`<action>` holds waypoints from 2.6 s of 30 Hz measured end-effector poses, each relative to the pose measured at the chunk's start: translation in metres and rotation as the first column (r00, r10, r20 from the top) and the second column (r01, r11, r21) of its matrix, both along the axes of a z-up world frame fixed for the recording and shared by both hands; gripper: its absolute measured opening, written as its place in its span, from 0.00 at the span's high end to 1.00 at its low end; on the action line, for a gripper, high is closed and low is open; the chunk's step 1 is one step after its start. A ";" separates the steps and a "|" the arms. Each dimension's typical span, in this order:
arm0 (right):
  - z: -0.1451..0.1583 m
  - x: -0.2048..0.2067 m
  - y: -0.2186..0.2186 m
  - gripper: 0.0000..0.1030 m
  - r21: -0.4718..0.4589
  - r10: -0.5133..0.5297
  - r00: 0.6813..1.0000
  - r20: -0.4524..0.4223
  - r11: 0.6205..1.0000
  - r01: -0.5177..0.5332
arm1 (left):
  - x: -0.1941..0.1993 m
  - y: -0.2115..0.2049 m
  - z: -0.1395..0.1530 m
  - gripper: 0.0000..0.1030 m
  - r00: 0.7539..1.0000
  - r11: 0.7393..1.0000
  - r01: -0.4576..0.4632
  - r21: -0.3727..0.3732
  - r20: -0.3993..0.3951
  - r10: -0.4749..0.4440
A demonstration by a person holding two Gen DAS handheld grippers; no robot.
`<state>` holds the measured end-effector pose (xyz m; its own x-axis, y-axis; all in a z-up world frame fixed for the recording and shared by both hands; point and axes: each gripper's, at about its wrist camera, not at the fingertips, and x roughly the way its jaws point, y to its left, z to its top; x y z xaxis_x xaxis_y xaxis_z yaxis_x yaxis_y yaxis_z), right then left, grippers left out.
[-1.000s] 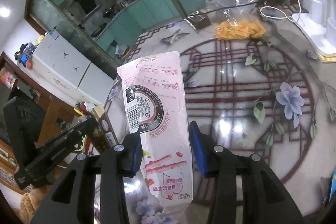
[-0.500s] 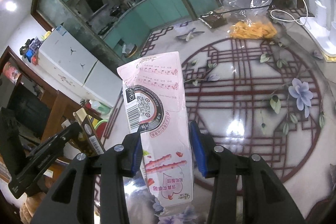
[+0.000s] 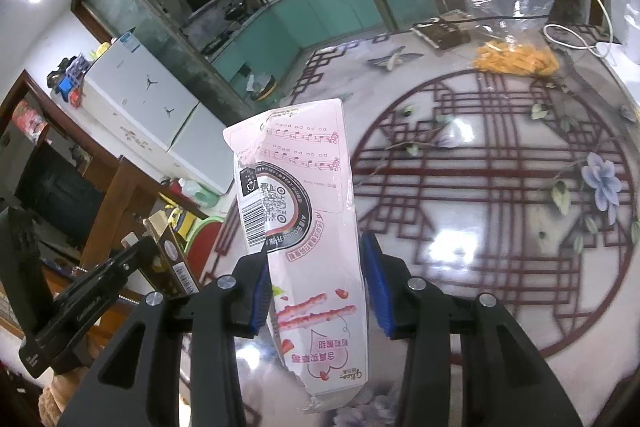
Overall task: Collect trash
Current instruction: 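Carry the brown packet and pink carton over the red bucket, then open both tools over the red bucket to drop packet and carton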
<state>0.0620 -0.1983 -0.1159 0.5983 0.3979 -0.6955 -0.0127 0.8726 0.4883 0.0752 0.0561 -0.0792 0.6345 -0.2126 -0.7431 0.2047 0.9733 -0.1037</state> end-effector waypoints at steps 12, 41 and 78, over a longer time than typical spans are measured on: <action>0.011 0.018 0.078 0.61 -0.047 -0.028 1.000 0.011 0.998 0.029 | 0.030 0.073 -0.002 0.90 0.999 0.999 0.043 -0.023 0.001 -0.043; 0.001 0.076 0.261 0.61 -0.071 0.020 0.999 -0.033 0.997 -0.022 | 0.110 0.238 -0.025 0.90 1.000 1.000 0.006 -0.004 -0.024 -0.006; -0.051 0.150 0.394 0.57 -0.154 0.256 0.944 -0.207 0.945 -0.290 | 0.164 0.326 -0.080 0.86 0.968 0.979 -0.202 0.028 -0.144 0.204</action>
<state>0.2115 0.1959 -0.1666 0.3416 0.3859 -0.8570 -0.1887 0.9214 0.3397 0.2393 0.3824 -0.1591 0.5484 -0.0800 -0.8324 -0.0137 0.9944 -0.1046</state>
